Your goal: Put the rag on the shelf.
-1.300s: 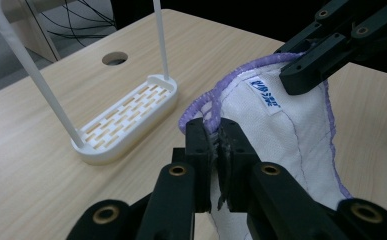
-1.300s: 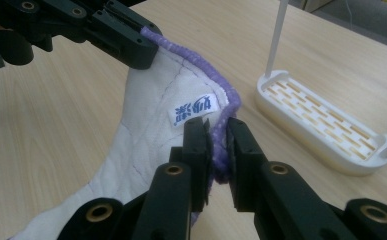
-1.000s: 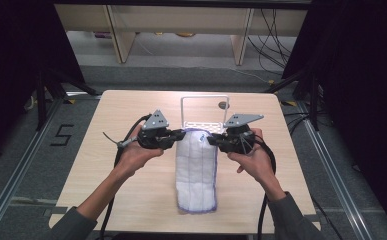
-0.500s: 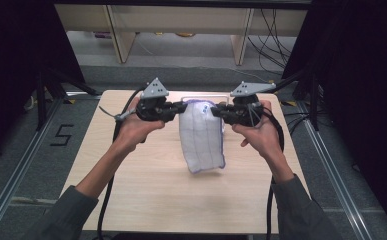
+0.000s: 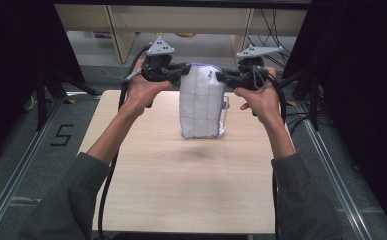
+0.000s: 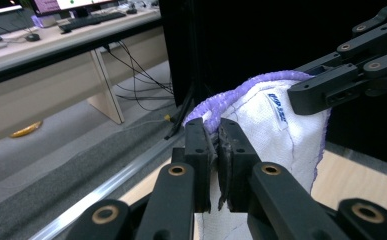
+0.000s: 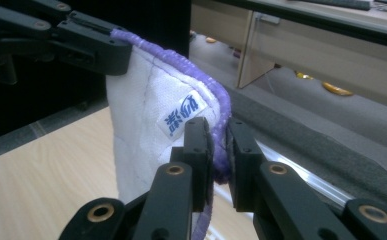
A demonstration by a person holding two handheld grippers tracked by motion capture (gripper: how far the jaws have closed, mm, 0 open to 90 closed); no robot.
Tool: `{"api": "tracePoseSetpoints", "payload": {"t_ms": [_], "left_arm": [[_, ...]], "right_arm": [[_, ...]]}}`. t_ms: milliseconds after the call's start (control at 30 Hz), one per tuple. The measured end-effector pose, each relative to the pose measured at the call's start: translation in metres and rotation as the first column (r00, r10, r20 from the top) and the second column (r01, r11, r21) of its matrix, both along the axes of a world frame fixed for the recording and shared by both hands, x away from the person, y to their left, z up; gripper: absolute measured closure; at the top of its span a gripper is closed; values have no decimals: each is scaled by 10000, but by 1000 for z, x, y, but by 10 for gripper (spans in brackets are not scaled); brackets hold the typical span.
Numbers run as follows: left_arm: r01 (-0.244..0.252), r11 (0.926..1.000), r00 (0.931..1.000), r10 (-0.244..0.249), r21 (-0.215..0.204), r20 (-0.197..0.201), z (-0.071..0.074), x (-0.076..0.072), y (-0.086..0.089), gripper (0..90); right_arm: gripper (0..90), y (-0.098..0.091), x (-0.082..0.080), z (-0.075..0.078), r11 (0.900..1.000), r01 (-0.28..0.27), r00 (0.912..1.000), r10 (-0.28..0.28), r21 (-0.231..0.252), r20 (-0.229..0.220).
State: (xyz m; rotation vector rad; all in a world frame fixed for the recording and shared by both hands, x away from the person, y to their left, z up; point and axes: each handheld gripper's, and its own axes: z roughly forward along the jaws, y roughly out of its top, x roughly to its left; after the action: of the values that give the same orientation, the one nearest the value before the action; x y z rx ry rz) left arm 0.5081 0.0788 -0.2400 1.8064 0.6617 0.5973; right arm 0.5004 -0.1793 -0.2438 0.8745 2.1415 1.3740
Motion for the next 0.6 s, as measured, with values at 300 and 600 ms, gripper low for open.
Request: {"api": "tracePoseSetpoints", "payload": {"t_ms": [300, 600], "left_arm": [[-316, 9991, 9995, 313, -266, -109, -3, 34, -9, 832], [-703, 9934, 9968, 665, -911, -447, -17, 66, -15, 825]], "right_arm": [[815, 0, 30, 5, 9971, 763, 9969, -763, 16, -210], [813, -5, 60, -8, 9930, 1147, 9933, -1144, 282, -141]]}}
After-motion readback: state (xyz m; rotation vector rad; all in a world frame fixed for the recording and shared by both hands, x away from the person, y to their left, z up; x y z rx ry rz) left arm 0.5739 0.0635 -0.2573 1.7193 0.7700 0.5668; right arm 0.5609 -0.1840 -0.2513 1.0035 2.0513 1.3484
